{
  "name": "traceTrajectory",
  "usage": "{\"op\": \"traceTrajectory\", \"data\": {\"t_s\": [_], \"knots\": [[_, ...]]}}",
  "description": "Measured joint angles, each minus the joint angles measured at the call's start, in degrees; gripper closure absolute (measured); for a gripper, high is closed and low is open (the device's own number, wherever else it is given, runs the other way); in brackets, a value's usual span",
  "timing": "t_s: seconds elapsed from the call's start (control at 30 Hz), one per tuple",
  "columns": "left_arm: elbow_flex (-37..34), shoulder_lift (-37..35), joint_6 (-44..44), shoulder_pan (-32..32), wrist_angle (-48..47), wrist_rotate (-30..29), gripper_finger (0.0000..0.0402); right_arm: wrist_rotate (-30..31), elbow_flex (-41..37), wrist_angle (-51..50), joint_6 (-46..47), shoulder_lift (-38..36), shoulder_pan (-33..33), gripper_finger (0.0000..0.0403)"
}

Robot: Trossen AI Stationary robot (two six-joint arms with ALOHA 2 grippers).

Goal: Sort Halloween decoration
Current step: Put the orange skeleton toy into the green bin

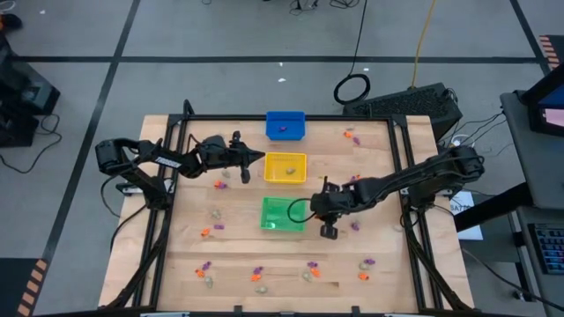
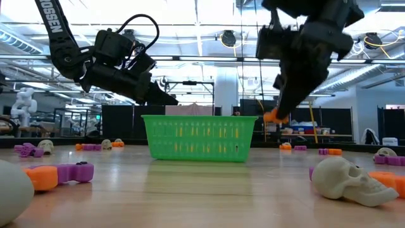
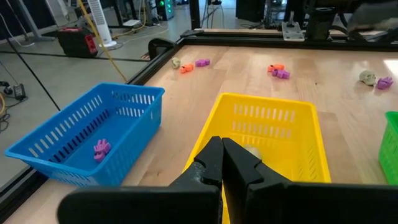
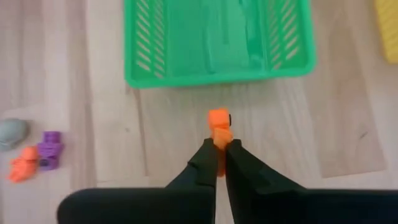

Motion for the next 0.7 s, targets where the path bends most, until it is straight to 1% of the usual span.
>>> {"op": "traceTrajectory", "data": {"t_s": [0.1, 0.2, 0.3, 0.47, 0.7], "knots": [[0.0, 0.0, 0.0, 0.0, 0.0, 0.0, 0.04, 0.35, 0.0, -0.03, -0.25, -2.71, -0.38, 0.0399], [0.0, 0.0, 0.0, 0.0, 0.0, 0.0, 0.04, 3.05, 0.04, 0.14, -1.45, -4.89, -0.4, 0.0399], [0.0, 0.0, 0.0, -0.02, 0.0, 0.0, 0.04, 4.4, 0.04, 1.16, -2.72, -5.77, -0.39, 0.0399], [-0.02, 0.0, 0.0, 0.0, 0.0, 0.0, 0.04, 4.46, 0.07, 5.1, -4.43, -5.77, -0.4, 0.0399], [0.0, 0.0, 0.0, 0.0, 0.02, 0.0, 0.04, 4.46, 0.12, 15.01, -8.04, -5.05, -0.6, 0.0399]]}}
